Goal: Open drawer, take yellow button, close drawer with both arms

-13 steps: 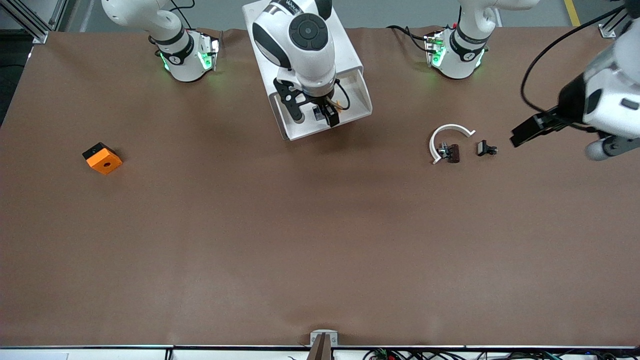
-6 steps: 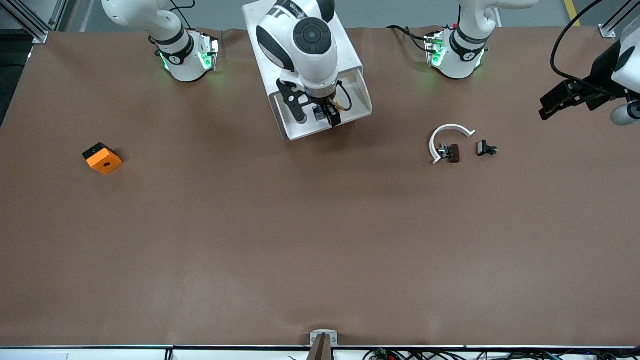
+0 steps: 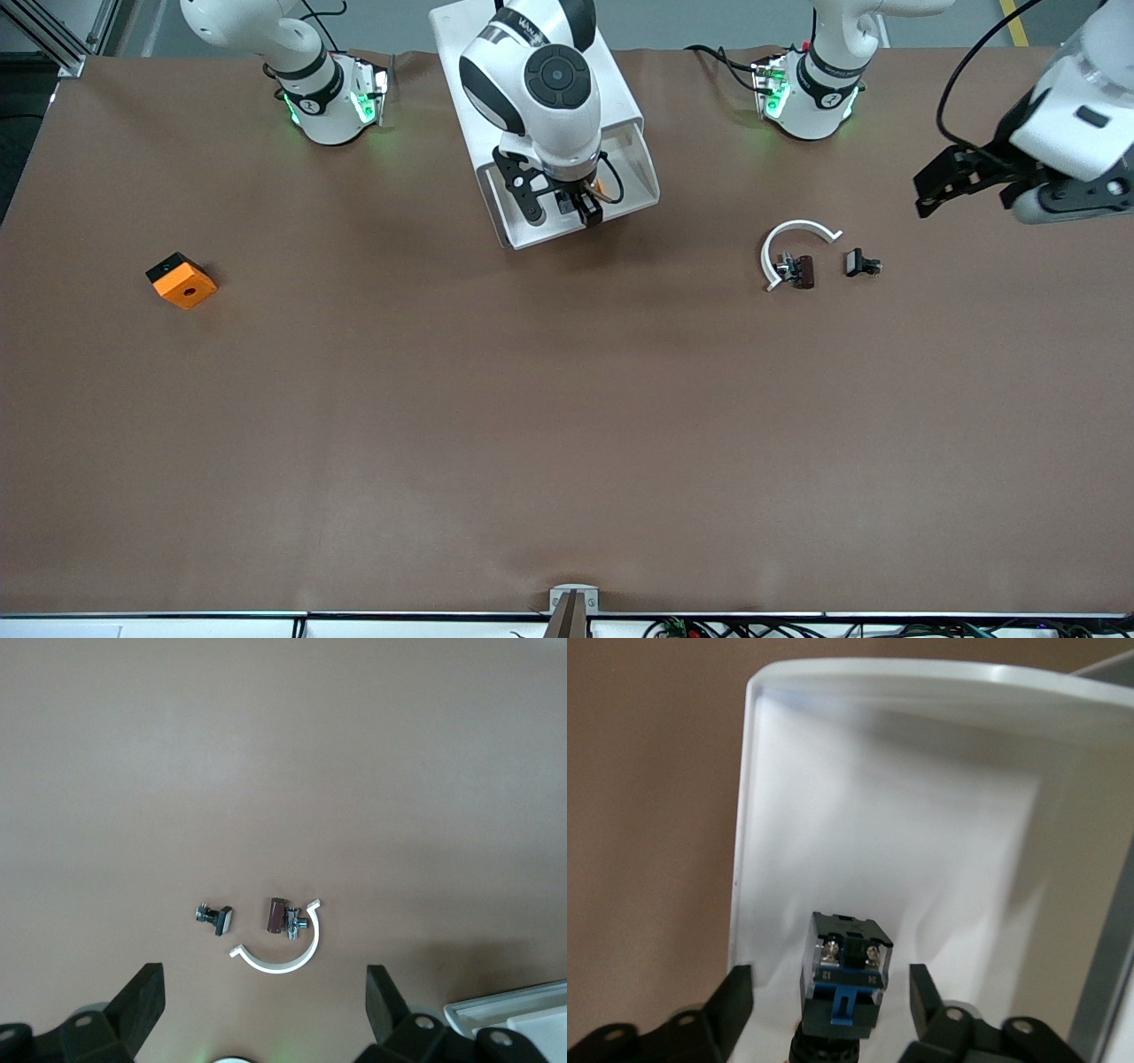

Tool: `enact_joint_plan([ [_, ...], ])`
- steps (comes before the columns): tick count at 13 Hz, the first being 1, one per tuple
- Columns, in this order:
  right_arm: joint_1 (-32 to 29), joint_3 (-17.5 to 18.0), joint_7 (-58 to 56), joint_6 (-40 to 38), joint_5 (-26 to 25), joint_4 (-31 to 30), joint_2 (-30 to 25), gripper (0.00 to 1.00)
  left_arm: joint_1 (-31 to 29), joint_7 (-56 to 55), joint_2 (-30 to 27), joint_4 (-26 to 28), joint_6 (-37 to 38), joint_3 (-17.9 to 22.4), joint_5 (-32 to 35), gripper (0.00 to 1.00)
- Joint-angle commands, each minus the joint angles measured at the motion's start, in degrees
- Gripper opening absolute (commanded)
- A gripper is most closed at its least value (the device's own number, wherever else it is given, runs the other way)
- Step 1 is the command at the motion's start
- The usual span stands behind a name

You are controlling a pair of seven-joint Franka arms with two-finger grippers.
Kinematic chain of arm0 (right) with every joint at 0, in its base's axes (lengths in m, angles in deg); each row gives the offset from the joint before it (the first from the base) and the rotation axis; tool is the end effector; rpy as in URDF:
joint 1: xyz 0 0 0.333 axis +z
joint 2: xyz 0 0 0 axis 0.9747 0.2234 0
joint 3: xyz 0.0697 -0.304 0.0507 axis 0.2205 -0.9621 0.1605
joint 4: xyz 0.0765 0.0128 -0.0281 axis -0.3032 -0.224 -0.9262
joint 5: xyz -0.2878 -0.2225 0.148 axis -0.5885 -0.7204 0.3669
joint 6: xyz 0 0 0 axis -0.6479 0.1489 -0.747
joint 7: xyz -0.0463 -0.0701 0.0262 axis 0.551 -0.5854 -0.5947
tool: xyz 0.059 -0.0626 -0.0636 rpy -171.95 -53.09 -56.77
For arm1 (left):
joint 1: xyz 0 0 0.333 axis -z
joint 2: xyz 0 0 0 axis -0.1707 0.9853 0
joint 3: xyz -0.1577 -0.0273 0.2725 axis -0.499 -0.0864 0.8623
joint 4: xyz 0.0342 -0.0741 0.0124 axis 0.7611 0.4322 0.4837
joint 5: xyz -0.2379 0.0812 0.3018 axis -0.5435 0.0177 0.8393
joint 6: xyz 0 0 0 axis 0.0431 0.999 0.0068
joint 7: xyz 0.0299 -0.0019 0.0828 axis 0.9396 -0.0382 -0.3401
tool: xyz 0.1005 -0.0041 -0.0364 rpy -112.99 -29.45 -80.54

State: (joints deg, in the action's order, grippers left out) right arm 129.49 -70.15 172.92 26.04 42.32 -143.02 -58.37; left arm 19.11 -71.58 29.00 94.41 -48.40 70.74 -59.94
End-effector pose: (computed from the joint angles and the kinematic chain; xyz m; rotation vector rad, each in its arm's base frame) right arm 0.3950 0.5295 0.4009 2.6245 -1.5973 -0.2895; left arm 0.5295 -0.1020 0.6496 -3.1004 -0.0634 0.0080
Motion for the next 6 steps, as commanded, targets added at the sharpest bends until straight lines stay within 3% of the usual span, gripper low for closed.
enact_joint_plan([
  [1,0.7,-0.3,-0.5,0.1,0.8,1.1,0.8,0.24,-0.4,5.8,-5.5,7.4,-3.1,0.1,1.2,1.0],
  [3,0.7,-0.3,-0.9,0.0,0.7,1.6,0.8,0.14,-0.3,6.1,-5.1,7.8,-3.3,0.1,0.9,1.0],
  [6,0.2,-0.3,-1.6,-0.6,0.8,3.1,0.7,0.14,0.2,5.0,-4.8,9.2,-3.5,-0.2,0.3,1.0],
])
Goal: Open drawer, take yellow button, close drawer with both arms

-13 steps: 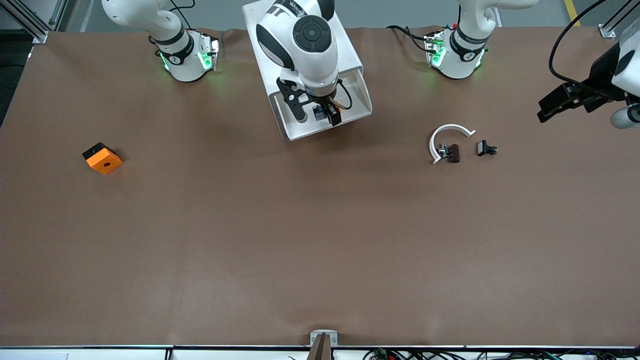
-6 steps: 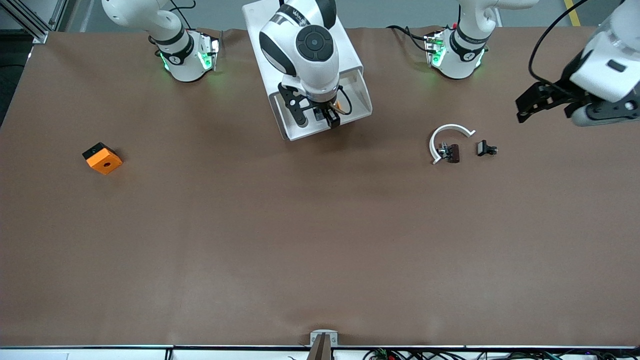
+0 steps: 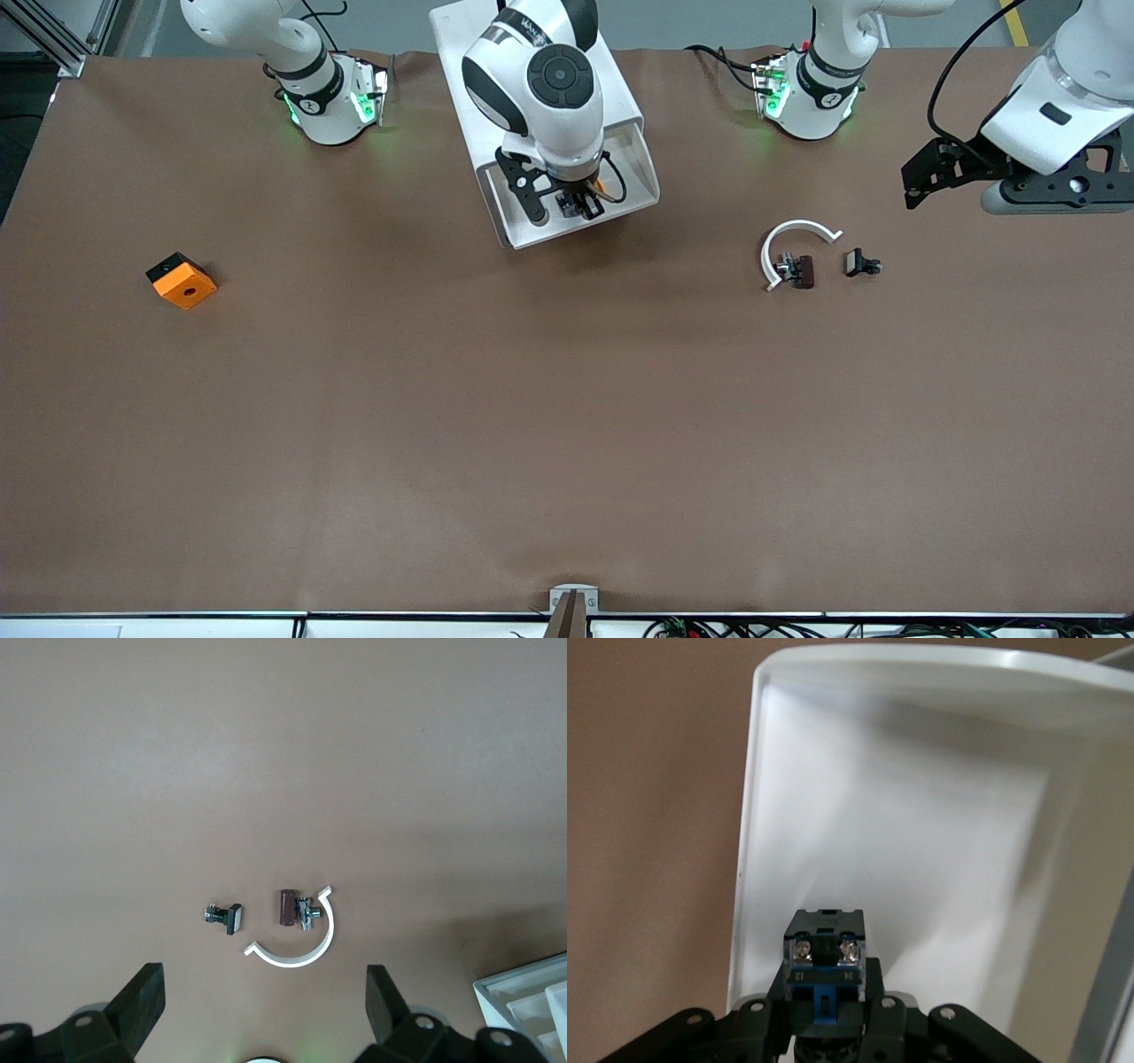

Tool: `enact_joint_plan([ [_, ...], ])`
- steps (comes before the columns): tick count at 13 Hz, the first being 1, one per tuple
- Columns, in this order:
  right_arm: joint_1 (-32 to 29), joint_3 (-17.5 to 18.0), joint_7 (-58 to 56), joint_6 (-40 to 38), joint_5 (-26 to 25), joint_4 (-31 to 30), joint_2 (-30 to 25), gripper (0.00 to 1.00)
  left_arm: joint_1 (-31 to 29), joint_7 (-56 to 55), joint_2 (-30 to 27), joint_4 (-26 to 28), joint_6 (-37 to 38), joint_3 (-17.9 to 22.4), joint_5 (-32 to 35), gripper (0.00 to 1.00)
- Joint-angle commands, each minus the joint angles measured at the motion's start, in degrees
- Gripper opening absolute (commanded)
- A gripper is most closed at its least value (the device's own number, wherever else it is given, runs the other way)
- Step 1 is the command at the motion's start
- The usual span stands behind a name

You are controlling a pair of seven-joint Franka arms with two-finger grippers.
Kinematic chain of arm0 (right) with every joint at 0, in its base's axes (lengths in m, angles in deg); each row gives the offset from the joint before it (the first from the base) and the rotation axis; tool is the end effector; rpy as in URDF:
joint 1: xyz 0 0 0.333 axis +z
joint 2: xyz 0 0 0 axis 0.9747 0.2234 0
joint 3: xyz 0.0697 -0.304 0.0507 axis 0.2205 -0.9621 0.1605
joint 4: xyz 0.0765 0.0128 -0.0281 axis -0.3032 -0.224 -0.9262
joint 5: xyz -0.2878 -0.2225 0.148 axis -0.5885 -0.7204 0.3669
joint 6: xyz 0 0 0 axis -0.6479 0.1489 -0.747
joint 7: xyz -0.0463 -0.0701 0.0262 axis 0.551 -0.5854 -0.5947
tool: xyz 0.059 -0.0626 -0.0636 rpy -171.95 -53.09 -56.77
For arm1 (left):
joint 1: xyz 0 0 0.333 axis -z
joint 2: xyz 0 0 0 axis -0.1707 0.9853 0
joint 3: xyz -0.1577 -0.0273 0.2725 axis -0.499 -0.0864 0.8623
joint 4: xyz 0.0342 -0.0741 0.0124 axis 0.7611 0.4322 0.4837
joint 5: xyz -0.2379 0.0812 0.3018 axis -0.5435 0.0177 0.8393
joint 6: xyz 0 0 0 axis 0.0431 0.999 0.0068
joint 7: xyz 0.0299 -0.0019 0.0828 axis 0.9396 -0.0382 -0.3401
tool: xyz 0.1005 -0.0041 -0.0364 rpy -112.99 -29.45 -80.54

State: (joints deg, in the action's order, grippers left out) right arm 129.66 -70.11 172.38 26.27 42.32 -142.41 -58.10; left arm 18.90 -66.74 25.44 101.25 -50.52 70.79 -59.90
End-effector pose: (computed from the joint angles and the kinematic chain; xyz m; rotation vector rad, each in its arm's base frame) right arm 0.3949 0.5331 0.4031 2.6441 -1.5853 -0.2888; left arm 0.5136 -0.0970 0.6301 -3.0940 0.0629 0.0409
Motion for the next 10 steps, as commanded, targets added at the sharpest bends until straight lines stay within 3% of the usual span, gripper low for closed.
enact_joint_plan([
  [1,-0.2,-0.4,-1.5,-2.2,0.9,3.4,0.4,0.14,1.0,-0.1,-0.5,2.2,-1.6,-0.6,0.3,1.0],
  [5,-5.4,-0.4,-9.6,-18.0,1.2,13.0,-0.1,0.15,2.1,-14.3,5.0,2.1,-6.8,-7.7,0.2,1.0],
  [10,-15.1,-0.7,-31.9,-30.4,0.9,13.7,-6.0,0.14,3.7,-31.5,15.5,1.9,-20.5,-16.3,1.0,1.0],
])
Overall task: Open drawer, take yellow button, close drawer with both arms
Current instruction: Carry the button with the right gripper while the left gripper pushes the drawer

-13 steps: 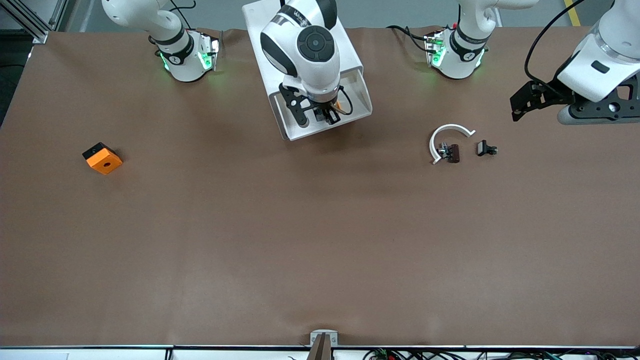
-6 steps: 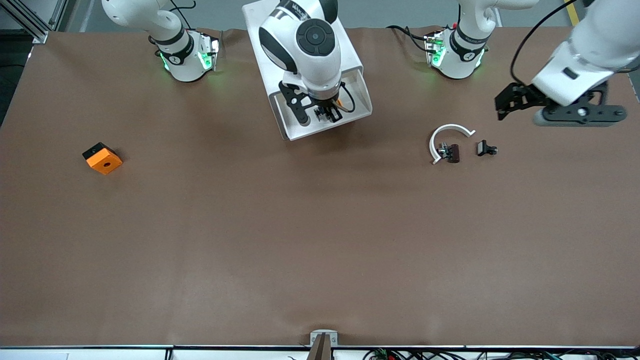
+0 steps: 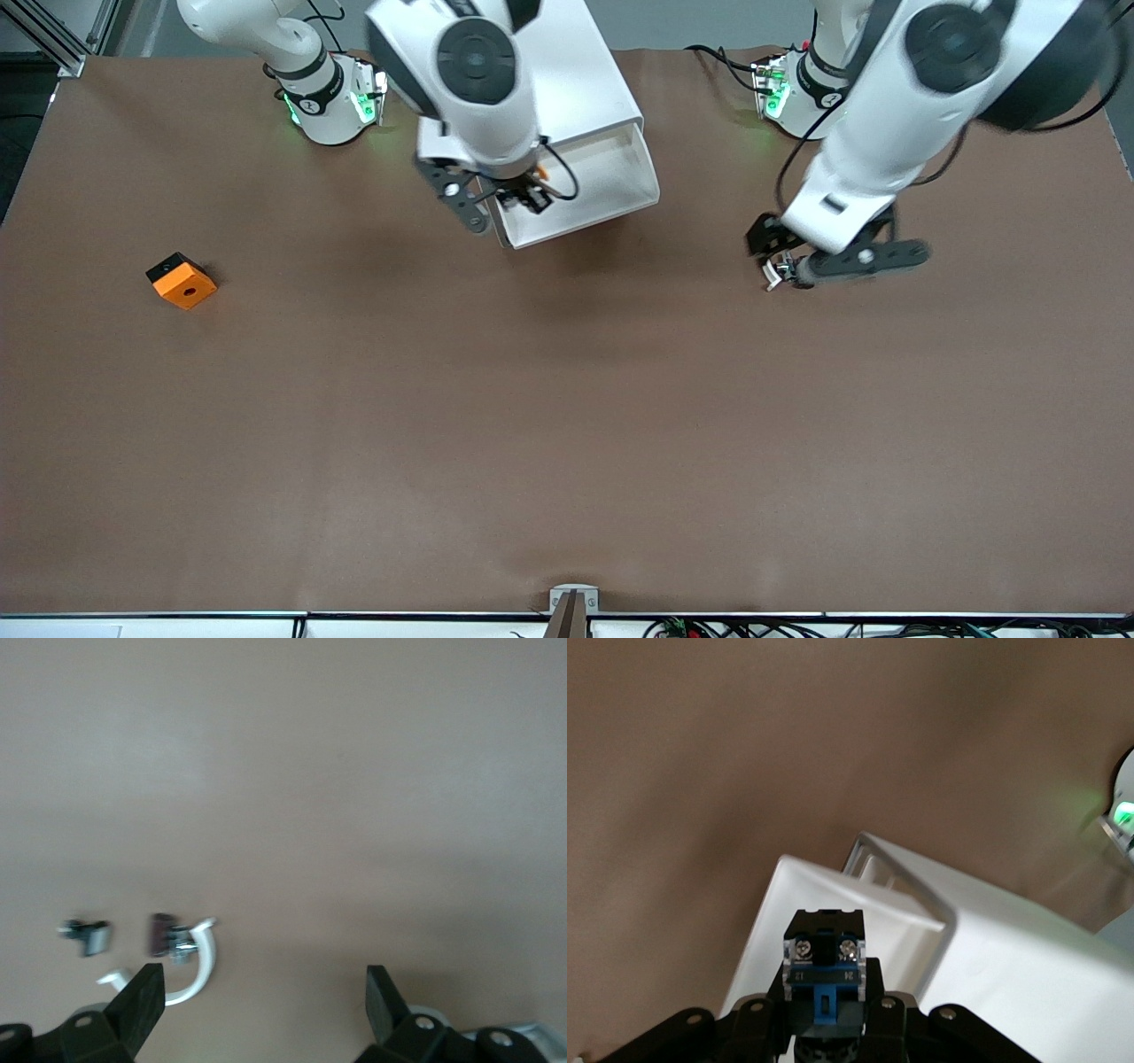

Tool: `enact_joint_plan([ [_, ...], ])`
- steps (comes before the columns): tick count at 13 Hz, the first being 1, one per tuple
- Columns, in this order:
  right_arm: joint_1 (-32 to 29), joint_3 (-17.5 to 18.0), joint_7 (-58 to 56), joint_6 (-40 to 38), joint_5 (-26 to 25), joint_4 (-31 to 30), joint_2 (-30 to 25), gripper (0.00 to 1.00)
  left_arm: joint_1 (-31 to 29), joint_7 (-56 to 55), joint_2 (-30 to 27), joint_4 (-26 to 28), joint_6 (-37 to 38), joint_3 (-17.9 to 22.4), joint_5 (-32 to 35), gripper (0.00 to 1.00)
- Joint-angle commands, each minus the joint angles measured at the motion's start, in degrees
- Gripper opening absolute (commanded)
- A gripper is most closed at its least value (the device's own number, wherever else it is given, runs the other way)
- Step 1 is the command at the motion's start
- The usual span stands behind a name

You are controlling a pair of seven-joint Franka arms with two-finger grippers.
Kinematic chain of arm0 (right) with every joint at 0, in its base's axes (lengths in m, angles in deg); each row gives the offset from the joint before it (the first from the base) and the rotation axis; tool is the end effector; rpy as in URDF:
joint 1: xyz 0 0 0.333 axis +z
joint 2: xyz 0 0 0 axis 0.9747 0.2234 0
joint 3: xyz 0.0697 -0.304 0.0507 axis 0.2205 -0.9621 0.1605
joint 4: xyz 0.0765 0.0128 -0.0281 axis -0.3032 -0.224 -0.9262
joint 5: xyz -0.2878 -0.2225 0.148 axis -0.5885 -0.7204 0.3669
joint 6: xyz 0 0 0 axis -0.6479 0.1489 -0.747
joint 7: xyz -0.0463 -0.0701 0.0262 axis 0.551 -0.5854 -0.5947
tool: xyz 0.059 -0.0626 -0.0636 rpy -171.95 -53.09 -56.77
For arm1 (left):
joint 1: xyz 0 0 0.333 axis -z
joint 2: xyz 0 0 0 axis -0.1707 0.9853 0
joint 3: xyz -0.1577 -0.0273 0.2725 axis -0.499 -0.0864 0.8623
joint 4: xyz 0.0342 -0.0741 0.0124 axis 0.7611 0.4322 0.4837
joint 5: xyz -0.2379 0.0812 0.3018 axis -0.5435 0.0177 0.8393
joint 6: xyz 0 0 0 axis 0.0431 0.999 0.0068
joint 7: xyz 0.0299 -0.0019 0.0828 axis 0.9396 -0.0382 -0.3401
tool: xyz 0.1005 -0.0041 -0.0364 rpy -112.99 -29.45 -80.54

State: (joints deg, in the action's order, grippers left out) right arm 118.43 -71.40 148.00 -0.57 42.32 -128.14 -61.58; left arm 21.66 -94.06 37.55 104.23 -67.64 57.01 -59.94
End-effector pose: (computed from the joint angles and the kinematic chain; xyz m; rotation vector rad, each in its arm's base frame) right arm 0.4709 0.4243 0.5253 2.7572 -1.1645 -0.4069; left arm 0.5372 -0.2693 0.5143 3.1330 0.2182 0.0106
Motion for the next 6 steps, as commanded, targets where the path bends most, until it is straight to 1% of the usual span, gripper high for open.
enact_joint_plan([
  [1,-6.9,0.6,-13.2,-5.4,0.9,-0.9,-3.7,0.14,2.6,-5.9,6.0,-1.8,-5.0,-2.9,1.0,1.0],
  [3,-12.6,0.5,-26.7,-8.2,0.6,-3.1,-5.9,0.14,6.7,-9.9,10.5,-3.7,-6.4,-2.8,1.3,1.0],
  [4,-16.8,0.5,-34.5,-8.2,0.6,-5.8,-7.7,0.14,7.8,-10.2,12.3,-4.5,-6.4,-2.9,1.2,1.0],
  [6,-23.1,0.5,-47.4,-8.1,0.2,-8.9,-8.6,0.15,9.6,-10.2,14.3,-4.7,-6.5,-2.9,0.6,1.0],
])
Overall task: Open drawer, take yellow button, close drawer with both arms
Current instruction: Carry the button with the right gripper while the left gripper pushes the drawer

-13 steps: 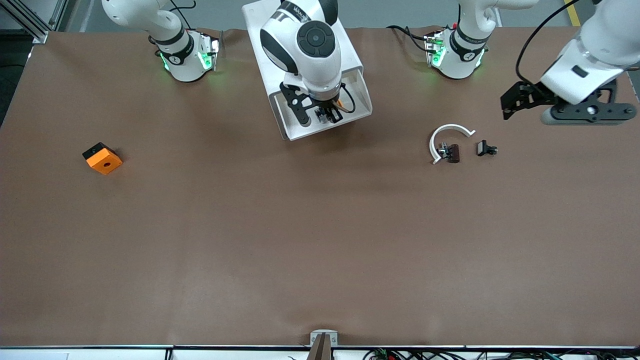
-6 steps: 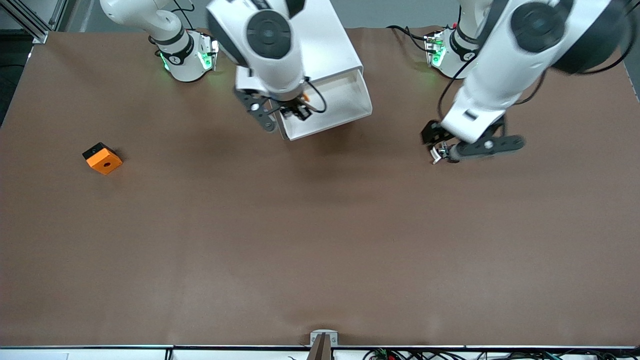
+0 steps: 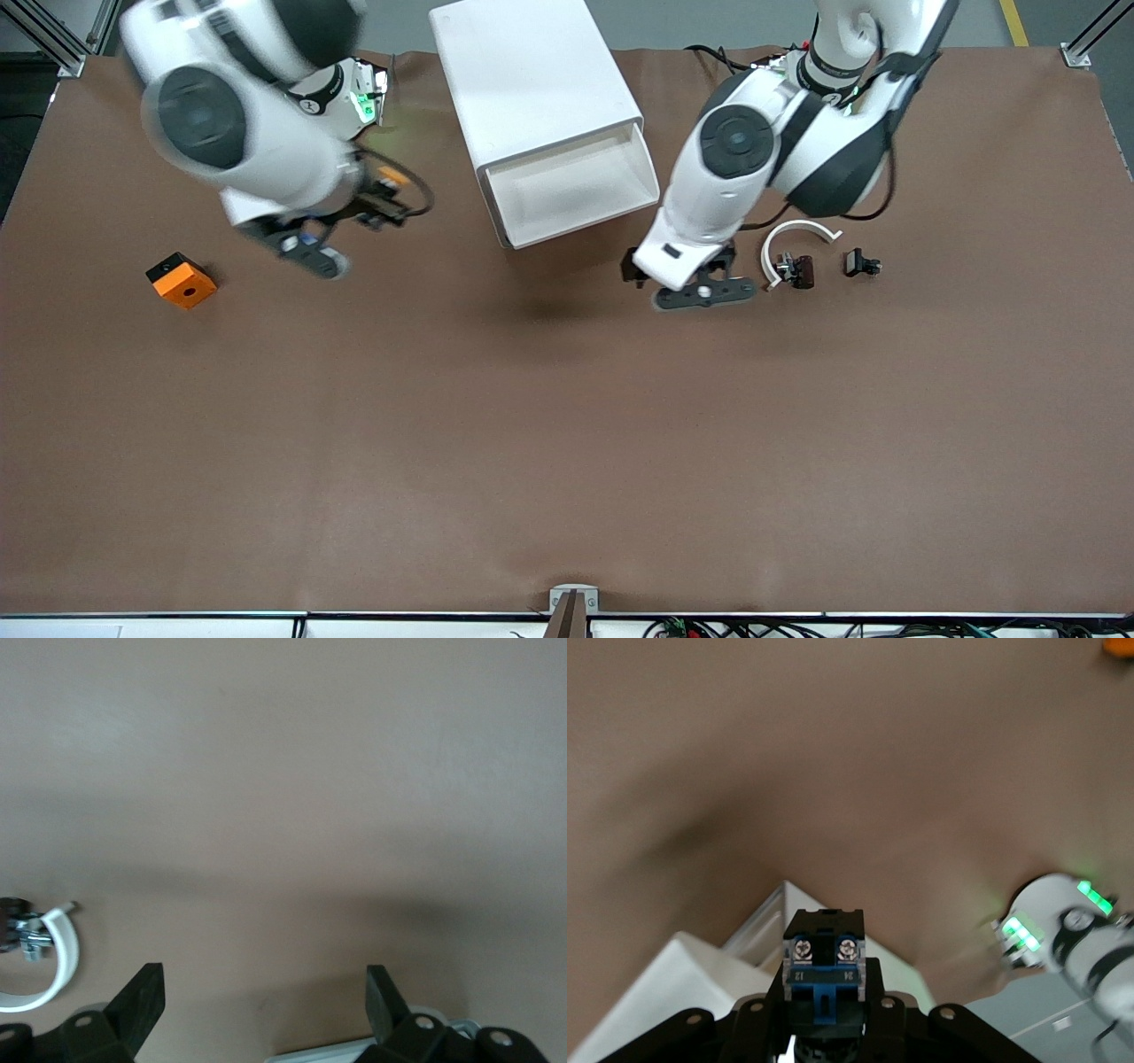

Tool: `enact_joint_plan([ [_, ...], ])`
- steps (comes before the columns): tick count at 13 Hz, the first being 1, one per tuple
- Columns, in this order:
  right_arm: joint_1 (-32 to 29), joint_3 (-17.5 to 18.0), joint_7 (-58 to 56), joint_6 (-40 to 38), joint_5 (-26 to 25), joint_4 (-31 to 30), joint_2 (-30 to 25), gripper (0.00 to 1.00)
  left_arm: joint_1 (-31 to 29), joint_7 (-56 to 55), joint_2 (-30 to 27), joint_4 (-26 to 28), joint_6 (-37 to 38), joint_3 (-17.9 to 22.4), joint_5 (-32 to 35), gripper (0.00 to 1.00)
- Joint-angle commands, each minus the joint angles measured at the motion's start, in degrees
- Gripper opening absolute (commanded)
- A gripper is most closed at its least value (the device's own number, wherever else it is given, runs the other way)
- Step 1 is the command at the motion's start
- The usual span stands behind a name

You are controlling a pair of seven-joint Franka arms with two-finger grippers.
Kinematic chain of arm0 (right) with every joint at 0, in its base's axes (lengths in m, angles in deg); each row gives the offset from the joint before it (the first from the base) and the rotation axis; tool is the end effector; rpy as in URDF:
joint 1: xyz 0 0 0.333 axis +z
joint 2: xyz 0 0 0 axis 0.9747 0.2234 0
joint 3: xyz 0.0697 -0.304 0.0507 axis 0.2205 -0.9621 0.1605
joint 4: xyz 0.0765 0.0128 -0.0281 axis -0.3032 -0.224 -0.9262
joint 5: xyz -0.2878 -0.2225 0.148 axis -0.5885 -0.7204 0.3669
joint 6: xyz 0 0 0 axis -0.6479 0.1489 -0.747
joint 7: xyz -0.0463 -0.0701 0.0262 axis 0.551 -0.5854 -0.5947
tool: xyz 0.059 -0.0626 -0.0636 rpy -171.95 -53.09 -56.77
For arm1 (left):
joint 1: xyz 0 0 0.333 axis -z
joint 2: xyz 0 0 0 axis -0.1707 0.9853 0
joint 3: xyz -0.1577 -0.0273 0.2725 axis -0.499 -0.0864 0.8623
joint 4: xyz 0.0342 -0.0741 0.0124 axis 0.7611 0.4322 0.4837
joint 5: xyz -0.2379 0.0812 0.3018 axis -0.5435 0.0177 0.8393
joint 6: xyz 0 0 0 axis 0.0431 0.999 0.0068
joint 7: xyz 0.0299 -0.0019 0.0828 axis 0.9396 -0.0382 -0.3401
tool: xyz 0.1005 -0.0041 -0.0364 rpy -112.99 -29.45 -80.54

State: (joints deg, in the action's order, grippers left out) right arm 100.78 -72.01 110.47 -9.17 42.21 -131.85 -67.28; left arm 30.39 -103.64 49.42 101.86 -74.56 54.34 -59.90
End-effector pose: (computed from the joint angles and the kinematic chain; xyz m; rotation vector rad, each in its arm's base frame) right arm 0.5383 0.2405 0.5495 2.9601 -0.6711 -0.5971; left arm 0.5166 -0.3897 0.4215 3.1023 0.1786 -0.1013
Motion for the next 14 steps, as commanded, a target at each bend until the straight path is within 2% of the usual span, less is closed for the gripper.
enact_joint_plan([
  [1,-7.7,1.1,-14.1,0.9,-0.9,-6.1,-2.9,0.15,2.3,-0.8,3.8,-2.3,0.4,-0.4,0.2,1.0],
  [3,-9.4,1.1,-21.1,2.3,-7.2,-8.3,-2.9,0.15,4.4,-5.1,6.0,-2.3,0.4,-0.4,-2.3,1.0],
  [7,-15.6,1.1,-36.6,12.1,-13.2,-15.5,-2.9,0.15,6.6,-6.6,6.3,-1.5,4.7,-1.4,-6.3,1.0],
  [9,-19.4,1.1,-43.4,18.4,-13.6,-19.7,-2.9,0.15,6.7,-6.8,6.2,-1.4,6.2,-3.4,-7.4,1.0],
  [12,-23.7,1.1,-49.2,31.2,-13.7,-28.4,-3.2,0.18,6.7,-6.9,6.5,-1.0,7.3,-5.2,-7.6,1.0],
  [14,-26.7,1.1,-54.7,41.7,-13.7,-35.1,-3.2,0.18,6.7,-6.7,6.6,-0.8,7.3,-5.5,-10.0,1.0],
])
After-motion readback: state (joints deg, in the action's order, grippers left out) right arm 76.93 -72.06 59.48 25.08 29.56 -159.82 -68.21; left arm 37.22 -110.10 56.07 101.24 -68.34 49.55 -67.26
